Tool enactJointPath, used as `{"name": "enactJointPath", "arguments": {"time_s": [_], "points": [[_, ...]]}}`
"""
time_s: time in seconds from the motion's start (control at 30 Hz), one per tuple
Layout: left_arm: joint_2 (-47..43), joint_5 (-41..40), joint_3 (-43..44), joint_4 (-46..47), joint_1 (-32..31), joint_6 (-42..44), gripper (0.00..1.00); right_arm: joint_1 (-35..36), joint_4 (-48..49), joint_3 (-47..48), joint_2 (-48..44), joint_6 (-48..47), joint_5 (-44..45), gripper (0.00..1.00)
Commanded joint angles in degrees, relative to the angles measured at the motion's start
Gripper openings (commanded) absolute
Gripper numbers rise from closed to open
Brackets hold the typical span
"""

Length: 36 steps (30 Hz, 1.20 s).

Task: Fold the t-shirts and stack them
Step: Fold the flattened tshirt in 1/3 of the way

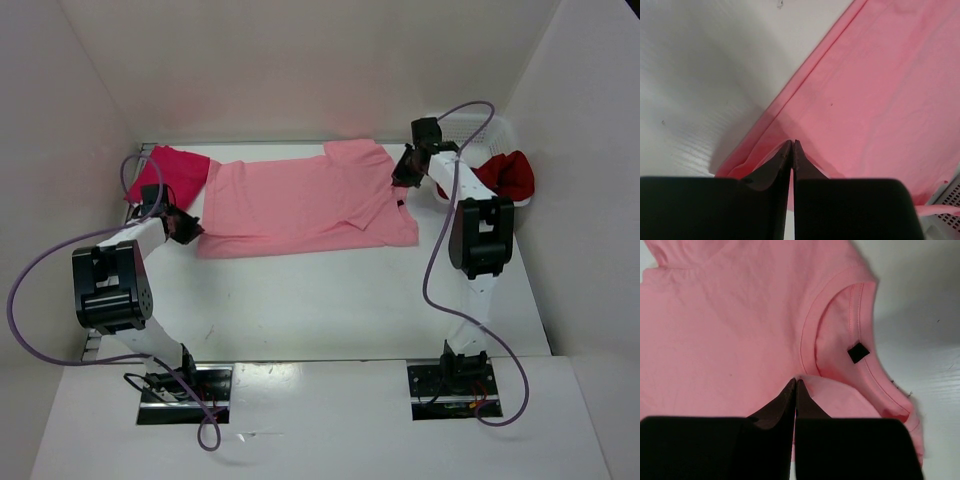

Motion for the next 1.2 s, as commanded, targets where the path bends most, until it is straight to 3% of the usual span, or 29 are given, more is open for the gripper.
{"name": "enactJointPath", "arguments": {"time_s": [0.0,0.17,0.43,0.57,0.63,0.8,1.17], "points": [[0.5,-1.4,1.4,4.9,0.4,-2.1,0.09,-0.3,1.1,3.4,1.3,-1.0,2.7,0.0],[0.5,-1.4,0.7,7.1,0.4,-3.4,0.13,-0.3,0.5,3.4,2.3,-1.0,3.8,0.0],[-2.2,-3.5,-2.1,8.1,1.6,-5.1,0.12,-1.6,2.6,-0.4,-2.7,-1.0,5.0,0.0],[-0.4,-0.3,-1.0,8.1,1.6,-4.6,0.09,-2.1,1.6,0.4,-3.5,-1.0,4.4,0.0],[0.4,2.3,-0.4,8.1,1.6,-3.4,0.13,-2.1,2.1,0.4,-3.5,-1.0,3.8,0.0],[0.7,-1.1,0.8,5.3,-0.4,1.0,0.4,-2.1,3.0,-1.1,-3.0,-0.4,1.8,0.0],[5.9,-7.4,5.5,1.9,-3.9,7.5,0.43,-2.1,4.0,-3.5,-3.1,-0.4,-0.1,0.0]]}}
